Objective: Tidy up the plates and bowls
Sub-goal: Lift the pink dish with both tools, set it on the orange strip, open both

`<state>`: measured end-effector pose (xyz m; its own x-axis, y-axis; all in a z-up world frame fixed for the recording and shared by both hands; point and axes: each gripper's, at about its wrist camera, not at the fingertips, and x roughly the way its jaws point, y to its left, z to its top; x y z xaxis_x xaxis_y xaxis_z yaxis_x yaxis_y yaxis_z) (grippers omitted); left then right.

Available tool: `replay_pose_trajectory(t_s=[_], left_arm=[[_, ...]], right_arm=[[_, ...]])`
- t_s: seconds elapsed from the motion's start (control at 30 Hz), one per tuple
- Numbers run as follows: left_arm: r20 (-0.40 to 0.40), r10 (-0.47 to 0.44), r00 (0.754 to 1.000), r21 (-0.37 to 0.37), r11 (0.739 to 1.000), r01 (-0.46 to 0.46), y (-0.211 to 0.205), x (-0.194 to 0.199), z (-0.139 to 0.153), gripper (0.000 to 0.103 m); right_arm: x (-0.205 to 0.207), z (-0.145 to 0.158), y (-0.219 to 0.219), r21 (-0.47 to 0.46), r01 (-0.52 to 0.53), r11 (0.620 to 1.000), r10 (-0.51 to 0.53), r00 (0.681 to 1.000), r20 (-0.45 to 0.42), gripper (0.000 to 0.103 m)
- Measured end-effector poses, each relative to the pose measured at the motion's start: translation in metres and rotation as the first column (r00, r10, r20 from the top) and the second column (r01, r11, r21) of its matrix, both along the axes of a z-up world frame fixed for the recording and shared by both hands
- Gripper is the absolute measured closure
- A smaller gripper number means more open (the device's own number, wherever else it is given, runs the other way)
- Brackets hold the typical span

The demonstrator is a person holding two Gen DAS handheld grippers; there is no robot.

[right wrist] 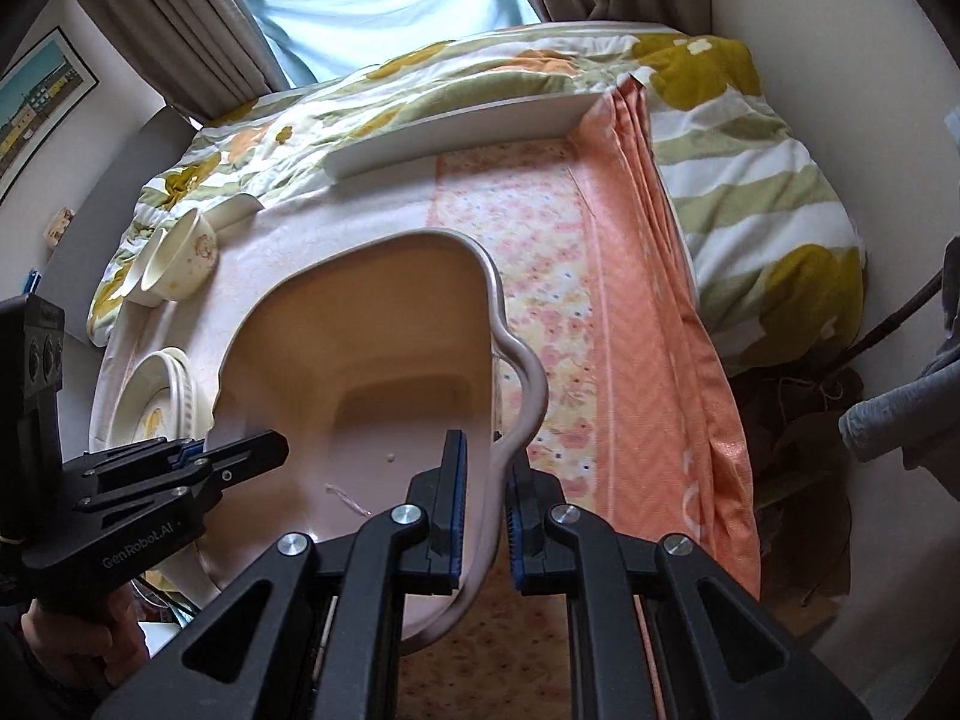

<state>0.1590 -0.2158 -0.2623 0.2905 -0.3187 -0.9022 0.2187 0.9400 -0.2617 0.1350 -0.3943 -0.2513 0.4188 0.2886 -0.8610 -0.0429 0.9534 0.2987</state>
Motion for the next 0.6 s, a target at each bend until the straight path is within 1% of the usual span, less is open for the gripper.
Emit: replay_pose_trajectory(t_s=[0.1,0.2,0.27,0.47,0.5,0.53,0.6], left_arm=[[0.001,0.0,1.0,0.012,1.0,0.0,-0.005,0.001,-0.006,0.093],[0.009,0.001,1.0,0.028,1.0,-0.001,-0.008,0.007,-0.007,0.093],[0.014,0.002,1.0,0.037,0.999,-0.002,-0.008,0.003,-0.005,0.093],[0.016,0.006,1.0,0.07,0.998,-0.007,-0.012,0.006,-0.003,0.092],[0.016,0.009,1.0,0.072,0.997,-0.01,-0.012,0.007,-0.003,0.09],[0.013,0.009,1.0,0.071,0.997,-0.01,-0.013,0.008,-0.004,0.085],[0.013,0.01,1.0,0.064,0.998,-0.011,-0.015,0.011,-0.004,0.07]], right_arm=[[0.0,-0.011,-0.006,0.01,-0.005,1.0,0.005,1.0,-0.005,0.092],[0.001,-0.015,-0.008,0.015,-0.018,1.0,0.018,1.0,-0.006,0.092],[0.0,-0.018,-0.01,0.026,-0.017,1.0,0.018,1.0,-0.006,0.092],[0.003,-0.019,-0.012,0.033,-0.039,0.999,0.04,0.999,-0.014,0.092],[0.003,-0.019,-0.011,0.031,-0.043,0.999,0.043,0.999,-0.016,0.092],[0.004,-0.019,-0.011,0.027,-0.049,0.998,0.05,0.999,-0.017,0.092],[0.004,-0.019,-0.009,0.021,-0.067,0.998,0.067,0.998,-0.017,0.092]])
